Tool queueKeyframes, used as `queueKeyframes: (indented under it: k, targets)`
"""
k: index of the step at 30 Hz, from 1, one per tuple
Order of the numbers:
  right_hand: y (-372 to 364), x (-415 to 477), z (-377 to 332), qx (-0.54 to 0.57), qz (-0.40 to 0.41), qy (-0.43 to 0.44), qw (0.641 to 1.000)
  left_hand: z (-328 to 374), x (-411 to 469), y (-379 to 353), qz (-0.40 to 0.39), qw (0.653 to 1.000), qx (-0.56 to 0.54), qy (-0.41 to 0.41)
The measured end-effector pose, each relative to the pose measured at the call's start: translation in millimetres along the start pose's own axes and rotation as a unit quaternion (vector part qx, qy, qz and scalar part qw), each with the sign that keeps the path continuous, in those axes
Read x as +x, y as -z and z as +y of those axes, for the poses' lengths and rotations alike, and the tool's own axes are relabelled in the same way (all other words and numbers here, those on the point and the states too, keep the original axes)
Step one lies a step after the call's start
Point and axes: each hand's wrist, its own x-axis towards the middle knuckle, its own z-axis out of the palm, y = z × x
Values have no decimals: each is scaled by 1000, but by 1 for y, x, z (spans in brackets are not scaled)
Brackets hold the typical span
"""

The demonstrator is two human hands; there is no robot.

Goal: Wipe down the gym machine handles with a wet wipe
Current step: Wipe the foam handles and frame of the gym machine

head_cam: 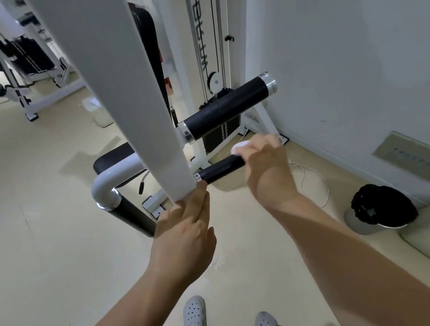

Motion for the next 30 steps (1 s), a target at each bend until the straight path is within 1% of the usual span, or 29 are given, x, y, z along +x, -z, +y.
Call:
queueKeyframes:
  k: [3,4,5,6,9,10,11,12,14,16,17,18,21,22,23,25,26,28,29,30]
  targets:
    - [-1,-9,-35,11,-28,154,988,-5,1,0,6,1000,6,-8]
    - [2,-8,-33,14,-41,183,982,-6,2,0,9,1000,6,-13]
    - [5,-4,-26,10,-57,185,981,-6,2,0,12,1000,5,-19]
    - [5,0,-12,7,-56,170,984,-7,2,0,15,1000,2,-25]
    - [2,5,25,22,5,55,998,-8,2,1,17,1000,-3,-24]
    - [0,4,23,33,8,25,999,-7,3,1,18,1000,-2,-20]
    - [-3,2,13,52,-4,24,998,-7,3,1,19,1000,0,-19]
    - [-4,-1,-2,74,-27,40,996,-7,3,1,22,1000,2,-18]
    - [-4,-7,-27,104,-79,112,985,-6,4,1,29,999,0,-18]
    - [1,-3,-29,88,-119,175,973,-6,4,0,40,999,-5,-25]
    - [4,2,-20,70,-126,188,972,-5,3,-1,46,998,-6,-33]
    - [4,7,-7,51,-130,174,975,-5,2,-1,50,998,-6,-40]
    - [13,17,27,50,-126,57,989,-3,0,-4,49,998,-17,-34]
    - [14,18,26,60,-121,34,990,-2,-1,-4,46,998,-22,-28]
    - [14,18,19,64,-125,30,990,-1,-2,-5,46,998,-25,-24]
    - [11,14,-7,65,-155,46,985,0,-4,-5,50,998,-27,-21]
    - [10,9,-21,67,-153,81,983,1,-5,-5,53,998,-27,-20]
    - [6,0,-34,73,-116,160,978,2,-6,-5,61,998,-24,-19]
    - [5,1,-32,69,-124,176,974,2,-7,-6,63,997,-24,-22]
    - [7,4,-27,56,-145,166,974,2,-8,-6,65,997,-27,-27]
